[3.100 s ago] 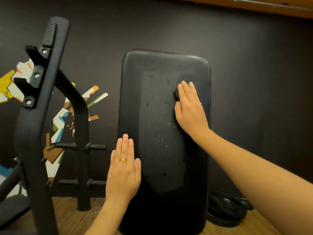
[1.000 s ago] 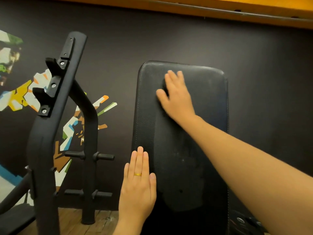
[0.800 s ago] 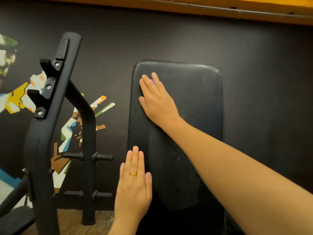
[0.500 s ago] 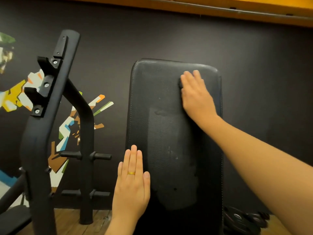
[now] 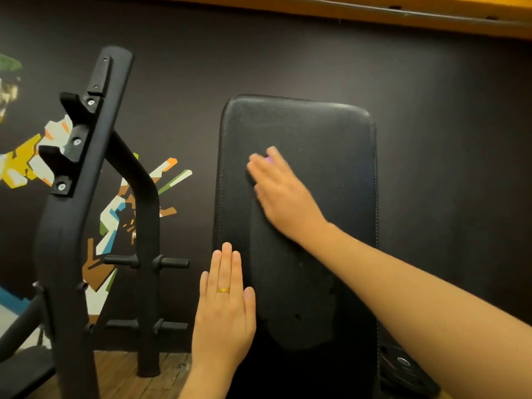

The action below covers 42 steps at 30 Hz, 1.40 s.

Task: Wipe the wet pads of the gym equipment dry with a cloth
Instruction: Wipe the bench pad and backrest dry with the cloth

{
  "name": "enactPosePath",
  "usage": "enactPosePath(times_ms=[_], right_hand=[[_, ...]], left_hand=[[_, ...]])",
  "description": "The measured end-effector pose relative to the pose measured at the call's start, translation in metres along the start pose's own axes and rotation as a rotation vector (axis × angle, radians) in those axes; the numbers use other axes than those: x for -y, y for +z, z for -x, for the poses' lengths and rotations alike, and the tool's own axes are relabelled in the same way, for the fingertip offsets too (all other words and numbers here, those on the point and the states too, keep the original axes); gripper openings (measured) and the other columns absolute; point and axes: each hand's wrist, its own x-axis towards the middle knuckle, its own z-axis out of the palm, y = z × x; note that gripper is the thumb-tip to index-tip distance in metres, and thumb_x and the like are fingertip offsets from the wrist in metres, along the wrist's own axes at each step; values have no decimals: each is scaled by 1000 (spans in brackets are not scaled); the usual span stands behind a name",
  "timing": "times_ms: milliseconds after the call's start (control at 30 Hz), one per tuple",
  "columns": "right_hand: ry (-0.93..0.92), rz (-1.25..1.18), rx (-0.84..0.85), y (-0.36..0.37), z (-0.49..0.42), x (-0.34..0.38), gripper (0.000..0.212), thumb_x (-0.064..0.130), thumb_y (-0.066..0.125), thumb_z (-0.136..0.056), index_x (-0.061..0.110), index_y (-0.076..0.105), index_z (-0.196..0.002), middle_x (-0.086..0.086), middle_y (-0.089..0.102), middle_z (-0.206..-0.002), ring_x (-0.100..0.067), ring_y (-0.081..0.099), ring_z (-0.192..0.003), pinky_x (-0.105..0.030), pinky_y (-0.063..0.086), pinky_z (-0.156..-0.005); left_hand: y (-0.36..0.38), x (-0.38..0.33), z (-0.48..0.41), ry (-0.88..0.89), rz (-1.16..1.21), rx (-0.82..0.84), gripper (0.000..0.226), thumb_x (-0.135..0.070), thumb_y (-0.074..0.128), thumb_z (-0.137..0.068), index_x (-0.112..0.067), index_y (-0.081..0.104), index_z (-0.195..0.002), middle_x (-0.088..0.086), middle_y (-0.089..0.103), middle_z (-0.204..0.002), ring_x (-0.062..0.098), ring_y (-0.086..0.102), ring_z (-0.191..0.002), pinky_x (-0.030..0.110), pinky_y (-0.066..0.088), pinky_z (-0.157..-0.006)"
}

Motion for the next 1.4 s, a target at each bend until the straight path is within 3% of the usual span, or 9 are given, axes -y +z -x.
enactPosePath(times_ms=[167, 267, 434, 568, 801, 968, 1135, 1269, 1402], right_hand=[[-206, 118, 105, 0, -4, -18, 51, -1, 56, -96, -1, 45, -146, -16, 45, -152, -42, 31, -146, -49, 34, -117], [42, 109, -7, -9, 5, -41, 47, -7, 52, -94, -2, 49, -141, -17, 49, -147, -44, 36, -142, -53, 40, -112], [415, 56, -95, -14, 54, -39, 46, 0, 47, -103, 1, 42, -149, -9, 42, -155, -38, 24, -151, -40, 41, -115], [196, 20, 49, -20, 129, 5, 50, 2, 55, -99, -1, 45, -147, -13, 43, -155, -39, 27, -150, -51, 35, -118], [-281, 75, 331, -36, 198, 4, 59, 4, 58, -96, 3, 39, -152, -14, 34, -161, -38, 20, -152, -48, 26, -122], [11, 145, 150, -28, 108, -22, 52, -5, 51, -96, -6, 42, -147, -22, 41, -154, -47, 29, -146, -55, 35, -117], [344, 50, 11, -14, 83, -11, 50, 0, 48, -103, -3, 36, -151, -16, 37, -158, -42, 19, -151, -51, 34, -118], [269, 36, 70, -15, 146, 31, 52, 0, 52, -101, -1, 39, -151, -14, 36, -159, -41, 20, -152, -49, 23, -124], [65, 26, 239, -26, 246, 75, 65, 7, 63, -93, 6, 38, -152, -12, 34, -160, -39, 20, -151, -50, 26, -121]], left_hand=[[0, -1, 0, 4, 3, -4, 63, -32, 28, -102, -13, 9, -159, 8, 12, -169, 17, 0, -156, 53, 16, -116], [-1, 0, -1, 4, 14, -8, 62, -33, 27, -103, -14, 8, -159, 7, 12, -169, 15, -2, -156, 52, 15, -117], [-1, 0, 0, 1, 21, 4, 62, -33, 26, -104, -13, 7, -160, 7, 10, -169, 18, -1, -156, 49, 13, -119], [-3, -1, 0, 0, 54, 19, 62, -34, 26, -104, -16, 4, -160, 4, 5, -170, 16, -4, -156, 46, 12, -120], [-4, -1, 1, 3, 43, 7, 63, -32, 28, -104, -12, 8, -160, 7, 6, -170, 20, 0, -157, 46, 16, -120], [-4, -1, 1, -6, 41, 22, 62, -32, 26, -105, -13, 7, -160, 5, 3, -170, 19, -2, -157, 46, 13, -121], [-6, -2, 0, -12, 23, 37, 62, -31, 27, -105, -12, 6, -160, 5, 1, -170, 18, -5, -157, 44, 12, -123], [-7, -3, 1, -13, 22, 40, 62, -31, 26, -105, -10, 7, -160, 7, 1, -170, 20, -4, -157, 45, 14, -124], [-7, -3, 2, -5, 11, 43, 62, -31, 26, -105, -10, 6, -160, 7, -1, -170, 20, -4, -157, 45, 13, -124]])
